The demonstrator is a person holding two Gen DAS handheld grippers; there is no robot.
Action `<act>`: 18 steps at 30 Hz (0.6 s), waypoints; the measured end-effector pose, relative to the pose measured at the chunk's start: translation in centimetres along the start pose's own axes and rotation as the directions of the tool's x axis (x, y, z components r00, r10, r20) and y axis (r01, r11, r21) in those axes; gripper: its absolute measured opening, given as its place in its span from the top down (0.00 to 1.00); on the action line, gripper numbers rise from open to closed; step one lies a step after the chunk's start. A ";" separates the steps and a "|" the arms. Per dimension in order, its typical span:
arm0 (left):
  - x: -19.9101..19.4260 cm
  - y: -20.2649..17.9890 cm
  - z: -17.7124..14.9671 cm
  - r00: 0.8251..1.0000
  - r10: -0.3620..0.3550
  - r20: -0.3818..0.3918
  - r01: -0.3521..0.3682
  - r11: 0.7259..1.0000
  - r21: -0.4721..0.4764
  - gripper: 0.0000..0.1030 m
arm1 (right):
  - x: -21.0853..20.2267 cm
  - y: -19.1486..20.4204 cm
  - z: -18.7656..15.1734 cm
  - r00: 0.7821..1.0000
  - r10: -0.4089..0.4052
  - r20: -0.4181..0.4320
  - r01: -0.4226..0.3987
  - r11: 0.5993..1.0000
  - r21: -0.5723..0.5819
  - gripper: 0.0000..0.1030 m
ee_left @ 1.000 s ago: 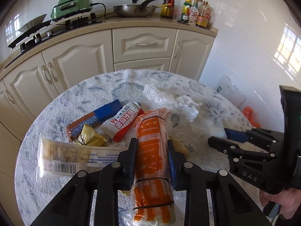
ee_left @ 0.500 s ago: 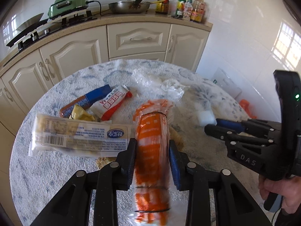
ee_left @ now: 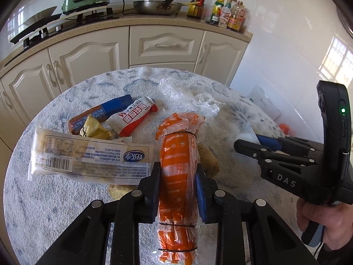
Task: Collect trash
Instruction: 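Carry the juice box and sausage with both tools over the blue bin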
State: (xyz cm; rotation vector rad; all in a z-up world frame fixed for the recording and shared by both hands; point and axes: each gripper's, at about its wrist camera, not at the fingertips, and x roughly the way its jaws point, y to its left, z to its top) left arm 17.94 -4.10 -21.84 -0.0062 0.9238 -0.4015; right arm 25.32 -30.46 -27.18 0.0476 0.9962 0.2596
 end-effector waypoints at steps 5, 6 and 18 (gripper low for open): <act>-1.9 -0.4 -0.8 1.000 -0.009 0.029 0.010 1.000 -0.020 0.77 | -1.9 -0.4 -0.8 1.000 0.022 0.016 -0.023 0.999 0.026 0.78; -2.2 -0.4 -0.9 0.999 -0.009 0.036 0.009 1.000 -0.021 0.77 | -2.3 -0.5 -1.1 0.999 0.030 0.018 -0.030 0.999 0.035 0.78; -7.5 -1.8 -1.7 0.991 -0.024 0.131 0.024 1.000 0.000 0.77 | -6.2 -0.5 -2.1 0.997 0.041 0.066 -0.044 0.998 0.049 0.78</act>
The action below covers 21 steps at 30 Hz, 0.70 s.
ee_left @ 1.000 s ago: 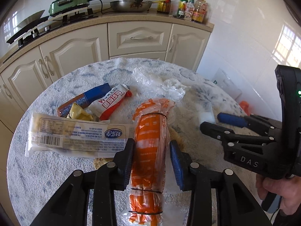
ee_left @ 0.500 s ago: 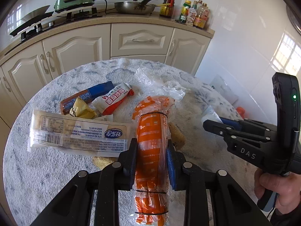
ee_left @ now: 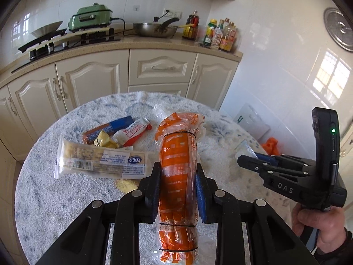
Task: Collect trash
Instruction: 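Carry the juice box and sausage with both tools over the blue bin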
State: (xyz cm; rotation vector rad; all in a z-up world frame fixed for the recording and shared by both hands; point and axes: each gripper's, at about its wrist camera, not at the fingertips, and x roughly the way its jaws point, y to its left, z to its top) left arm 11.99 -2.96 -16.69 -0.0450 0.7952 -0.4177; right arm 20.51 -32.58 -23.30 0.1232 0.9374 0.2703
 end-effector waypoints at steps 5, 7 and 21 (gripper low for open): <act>-2.6 -1.6 0.4 0.999 0.001 0.052 -0.002 1.000 0.024 0.77 | -3.0 0.2 0.5 0.998 0.005 0.059 -0.005 1.000 -0.004 0.78; -3.8 -2.6 0.7 0.997 -0.001 0.076 -0.002 0.999 0.040 0.77 | -4.3 0.1 0.7 0.996 0.000 0.084 0.001 1.000 -0.006 0.78; -7.7 -12.5 2.1 0.976 -0.155 0.154 0.122 0.971 0.204 0.77 | -15.0 -5.4 -0.5 0.961 -0.129 0.244 0.113 0.991 0.078 0.78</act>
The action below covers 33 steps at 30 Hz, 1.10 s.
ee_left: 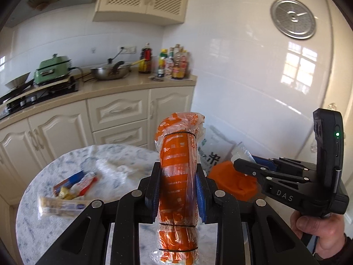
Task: Collect trash
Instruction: 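Carry the juice box and sausage with both tools over the blue bin, then open both tools to drop the juice box and sausage into the bin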
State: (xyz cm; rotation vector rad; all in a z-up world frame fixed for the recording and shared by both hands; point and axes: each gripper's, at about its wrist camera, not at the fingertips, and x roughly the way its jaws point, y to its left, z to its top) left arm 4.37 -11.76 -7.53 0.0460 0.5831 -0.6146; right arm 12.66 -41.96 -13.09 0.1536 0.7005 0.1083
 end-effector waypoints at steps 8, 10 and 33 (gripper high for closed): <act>1.8 -7.1 1.6 0.986 -0.164 -0.014 0.165 0.984 0.071 0.77 | -5.5 -7.6 -1.6 0.986 -0.163 0.031 0.159 0.982 0.101 0.78; 2.9 -8.7 2.0 0.978 -0.207 -0.033 0.209 0.975 0.077 0.77 | -6.7 -9.5 -2.3 0.979 -0.203 0.029 0.198 0.972 0.127 0.78; 28.3 -23.4 -2.4 0.788 -0.327 -0.522 0.401 0.916 0.031 0.76 | -2.0 -28.2 -16.1 0.928 -0.261 -0.265 0.357 0.829 0.430 0.77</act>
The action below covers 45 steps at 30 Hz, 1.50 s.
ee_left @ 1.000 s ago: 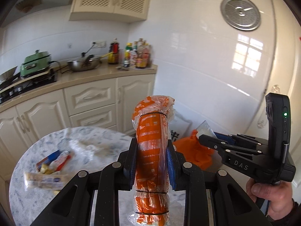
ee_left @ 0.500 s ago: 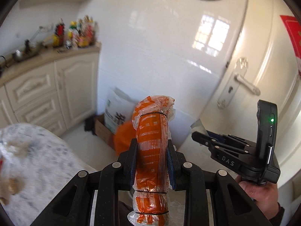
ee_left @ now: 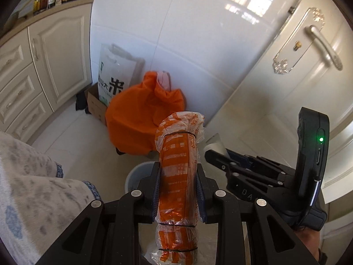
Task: Collect trash
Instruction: 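Open both tools to drop the juice box and sausage into the bin, then bring both open tools back over the table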
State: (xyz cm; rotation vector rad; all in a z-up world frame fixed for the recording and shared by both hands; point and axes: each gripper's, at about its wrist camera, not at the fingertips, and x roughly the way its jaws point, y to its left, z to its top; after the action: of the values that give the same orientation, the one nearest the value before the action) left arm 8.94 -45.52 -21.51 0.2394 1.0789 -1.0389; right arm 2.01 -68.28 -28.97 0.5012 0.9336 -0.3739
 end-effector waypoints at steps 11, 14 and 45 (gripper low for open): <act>6.6 -1.1 2.6 0.993 0.076 -0.094 -0.073 0.997 0.033 0.30 | 3.2 -3.2 -1.1 0.997 -0.036 -0.068 0.043 0.994 0.105 0.46; 5.1 -1.2 2.1 0.991 0.122 -0.060 -0.120 0.992 0.044 0.15 | 2.9 -3.1 -1.3 0.997 -0.049 -0.066 0.056 0.991 0.118 0.15; -26.9 4.7 -12.9 0.835 0.351 0.424 -0.320 0.936 -0.144 0.01 | -10.2 18.3 2.1 0.974 0.144 0.175 -0.118 0.982 -0.150 0.00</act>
State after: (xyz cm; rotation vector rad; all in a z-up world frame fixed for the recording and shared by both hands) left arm 2.71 -19.44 -7.50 0.1209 0.6226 -0.6889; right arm 7.16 -53.47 -14.95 0.3912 0.7355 -0.2293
